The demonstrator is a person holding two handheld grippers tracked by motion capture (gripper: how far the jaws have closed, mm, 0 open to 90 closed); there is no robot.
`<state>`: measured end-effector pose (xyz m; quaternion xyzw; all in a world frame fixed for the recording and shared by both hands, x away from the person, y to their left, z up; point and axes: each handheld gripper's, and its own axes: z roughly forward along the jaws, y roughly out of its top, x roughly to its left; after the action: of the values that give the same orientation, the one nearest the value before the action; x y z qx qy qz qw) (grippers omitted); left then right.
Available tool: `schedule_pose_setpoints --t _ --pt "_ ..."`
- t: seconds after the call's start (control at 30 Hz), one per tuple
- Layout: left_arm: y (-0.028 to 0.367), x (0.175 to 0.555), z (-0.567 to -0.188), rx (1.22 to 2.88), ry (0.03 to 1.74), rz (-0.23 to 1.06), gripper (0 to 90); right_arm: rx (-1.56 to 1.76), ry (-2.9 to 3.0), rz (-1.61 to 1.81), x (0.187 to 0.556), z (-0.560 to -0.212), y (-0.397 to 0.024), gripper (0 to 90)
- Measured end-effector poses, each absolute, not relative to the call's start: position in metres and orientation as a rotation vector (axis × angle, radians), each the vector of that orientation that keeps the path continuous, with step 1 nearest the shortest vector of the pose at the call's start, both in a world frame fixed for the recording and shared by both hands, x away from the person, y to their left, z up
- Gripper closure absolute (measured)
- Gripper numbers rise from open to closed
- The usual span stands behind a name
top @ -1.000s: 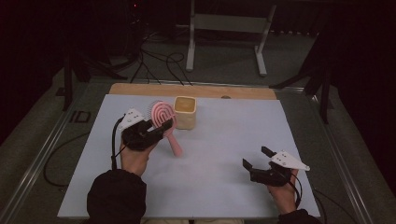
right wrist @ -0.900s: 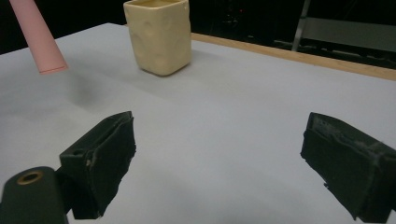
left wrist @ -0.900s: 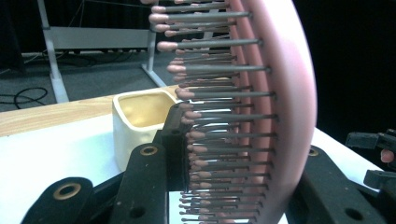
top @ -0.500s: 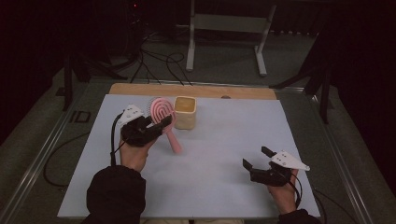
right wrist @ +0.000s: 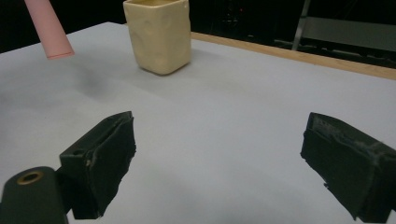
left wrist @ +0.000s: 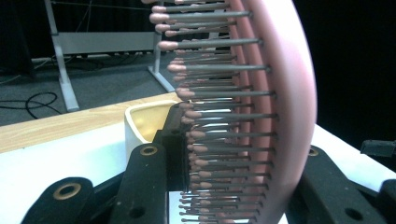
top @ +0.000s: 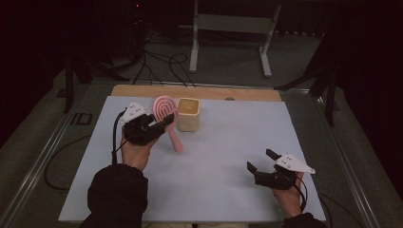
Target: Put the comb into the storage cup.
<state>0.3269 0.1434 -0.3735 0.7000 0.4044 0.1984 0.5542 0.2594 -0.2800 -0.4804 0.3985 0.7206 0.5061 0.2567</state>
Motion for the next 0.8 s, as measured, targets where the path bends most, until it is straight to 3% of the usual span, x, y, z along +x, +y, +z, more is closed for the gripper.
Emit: schedule_pose_setpoints --t 0.8 --pt "0.138 0.339 -0.366 1.705 0.958 0.54 64.3 1.087 1.957 1.364 0.26 -0.481 -0.28 9.6"
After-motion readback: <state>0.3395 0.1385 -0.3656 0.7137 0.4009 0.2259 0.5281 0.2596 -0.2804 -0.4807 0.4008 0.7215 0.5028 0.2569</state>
